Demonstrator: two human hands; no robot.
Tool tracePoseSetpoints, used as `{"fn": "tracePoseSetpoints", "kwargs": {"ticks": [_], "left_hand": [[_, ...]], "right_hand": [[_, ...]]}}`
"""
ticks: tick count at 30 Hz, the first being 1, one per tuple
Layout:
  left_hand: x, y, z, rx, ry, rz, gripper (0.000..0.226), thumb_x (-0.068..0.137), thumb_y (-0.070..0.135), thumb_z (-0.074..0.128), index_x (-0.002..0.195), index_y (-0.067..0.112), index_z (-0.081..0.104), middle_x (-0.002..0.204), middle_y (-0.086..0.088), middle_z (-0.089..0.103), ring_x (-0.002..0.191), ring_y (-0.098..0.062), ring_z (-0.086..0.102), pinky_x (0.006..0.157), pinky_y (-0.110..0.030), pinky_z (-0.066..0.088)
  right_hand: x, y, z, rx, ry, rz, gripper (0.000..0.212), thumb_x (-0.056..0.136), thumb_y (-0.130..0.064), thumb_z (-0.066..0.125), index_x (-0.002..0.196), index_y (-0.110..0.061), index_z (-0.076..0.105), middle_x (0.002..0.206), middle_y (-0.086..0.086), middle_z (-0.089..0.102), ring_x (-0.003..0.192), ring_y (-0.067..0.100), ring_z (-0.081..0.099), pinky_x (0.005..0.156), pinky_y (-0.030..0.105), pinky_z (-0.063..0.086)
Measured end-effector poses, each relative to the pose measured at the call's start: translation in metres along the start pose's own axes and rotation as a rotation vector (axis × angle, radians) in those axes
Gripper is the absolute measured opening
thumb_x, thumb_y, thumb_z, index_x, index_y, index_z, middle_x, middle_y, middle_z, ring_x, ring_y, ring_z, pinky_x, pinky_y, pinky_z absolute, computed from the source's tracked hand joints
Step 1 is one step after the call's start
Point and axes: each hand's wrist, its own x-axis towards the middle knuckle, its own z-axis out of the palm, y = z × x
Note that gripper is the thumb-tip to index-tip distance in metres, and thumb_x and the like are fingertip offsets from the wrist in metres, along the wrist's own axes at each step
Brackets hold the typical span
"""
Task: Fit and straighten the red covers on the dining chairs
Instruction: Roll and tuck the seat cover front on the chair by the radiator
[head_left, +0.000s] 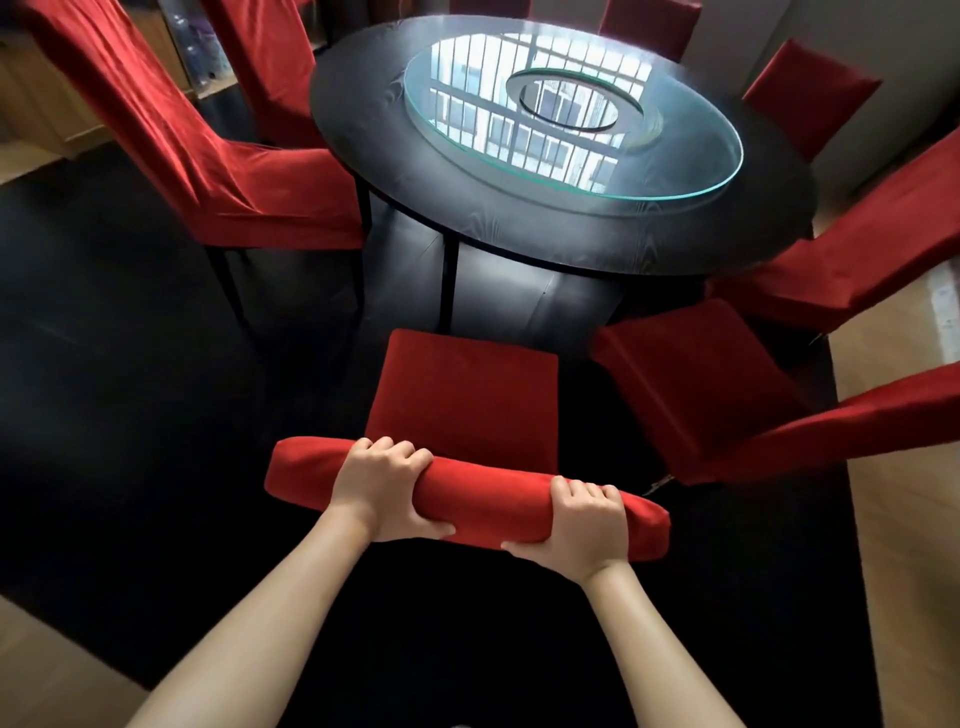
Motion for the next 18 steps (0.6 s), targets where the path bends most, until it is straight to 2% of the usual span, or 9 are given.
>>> {"fn": "tracePoseSetpoints", "kwargs": {"ticks": [7,14,18], "left_hand": [[0.054,0.001,-0.006,-0.011,0.002,-0.031,0.097,0.047,0.092,0.036,0.118,0.031,0.059,0.104,0.01,0.063,0.094,-0.017,0.057,0.085,-0.034,0.037],[0.086,-0.005,-0.012,-0.011,0.027,-0.027,0.091,0.047,0.089,0.047,0.11,0.026,0.066,0.097,0.006,0.067,0.088,-0.02,0.06,0.08,-0.034,0.041],[0.097,-0.008,-0.014,-0.011,0.012,-0.029,0.093,0.046,0.089,0.044,0.111,0.027,0.065,0.098,0.007,0.067,0.089,-0.02,0.06,0.082,-0.035,0.042]], "right_hand": [[0.054,0.025,0.002,0.012,0.057,-0.042,0.081,0.047,-0.086,0.05,0.071,-0.01,0.063,0.066,0.003,0.066,0.057,0.024,0.063,0.06,0.034,0.048],[0.089,0.034,0.006,0.035,0.05,-0.035,0.081,0.046,-0.087,0.051,0.072,-0.011,0.063,0.066,0.003,0.066,0.057,0.025,0.063,0.061,0.035,0.047],[0.101,0.035,0.008,0.045,0.056,-0.032,0.08,0.045,-0.087,0.054,0.071,-0.011,0.061,0.064,0.002,0.063,0.056,0.024,0.061,0.059,0.034,0.045]]}}
